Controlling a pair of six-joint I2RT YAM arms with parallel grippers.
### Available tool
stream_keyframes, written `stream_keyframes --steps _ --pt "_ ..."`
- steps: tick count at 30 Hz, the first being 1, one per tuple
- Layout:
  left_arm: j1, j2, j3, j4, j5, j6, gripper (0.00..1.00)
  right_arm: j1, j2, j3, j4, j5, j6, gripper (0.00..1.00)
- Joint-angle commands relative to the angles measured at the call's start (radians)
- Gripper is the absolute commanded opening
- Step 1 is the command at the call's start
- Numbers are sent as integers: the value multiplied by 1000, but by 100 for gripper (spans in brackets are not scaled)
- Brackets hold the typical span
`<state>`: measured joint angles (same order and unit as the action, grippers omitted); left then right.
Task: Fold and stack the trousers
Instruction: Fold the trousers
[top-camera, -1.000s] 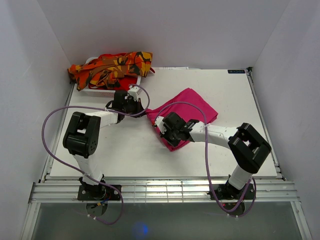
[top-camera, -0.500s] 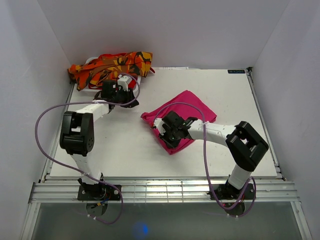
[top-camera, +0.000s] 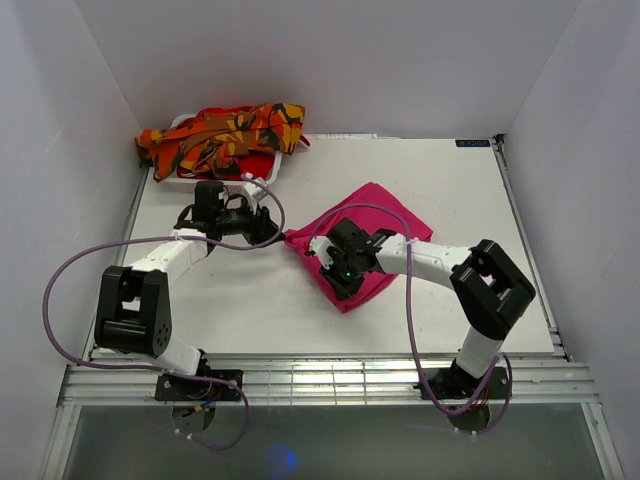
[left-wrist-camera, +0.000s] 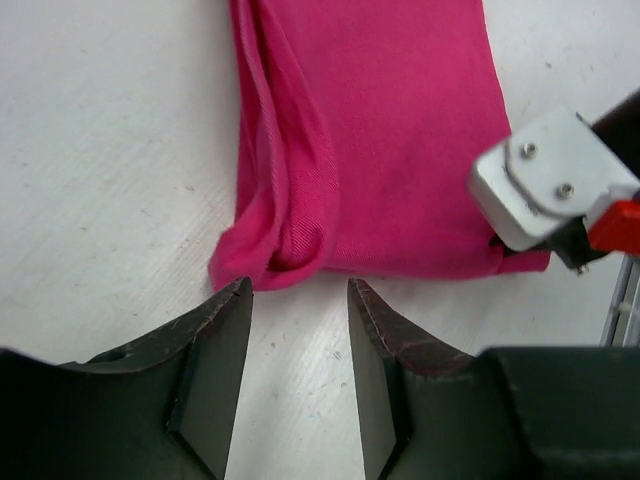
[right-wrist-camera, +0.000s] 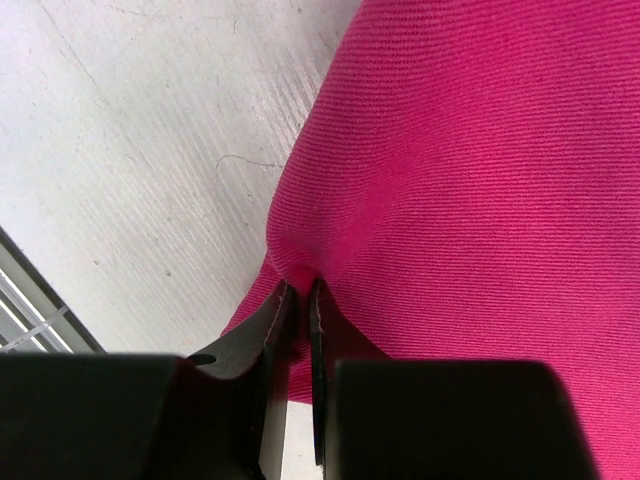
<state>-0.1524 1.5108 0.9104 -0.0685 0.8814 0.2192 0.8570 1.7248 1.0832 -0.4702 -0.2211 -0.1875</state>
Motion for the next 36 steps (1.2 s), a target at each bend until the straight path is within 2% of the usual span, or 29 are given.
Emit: stream_keyframes --steps 1,5,8,16,22,30,36 --pt "-24 -47 -60 -4 73 233 52 -9 18 20 -45 -56 8 8" --pt "-51 -86 -167 113 68 398 51 -19 19 30 -54 -90 8 8" --pt "-104 -107 -234 232 -8 474 52 -29 19 37 -64 -118 6 8" --pt "-185 -58 -263 443 -145 551 52 -39 27 38 -71 -159 -1 8" --pt "-197 -14 -240 443 -121 609 50 -58 32 40 -71 -185 0 8" --pt "-219 -47 -289 411 -56 675 51 -79 44 57 -81 -204 2 8" --pt "-243 5 -303 406 -159 721 51 -84 50 53 -81 -213 0 8"
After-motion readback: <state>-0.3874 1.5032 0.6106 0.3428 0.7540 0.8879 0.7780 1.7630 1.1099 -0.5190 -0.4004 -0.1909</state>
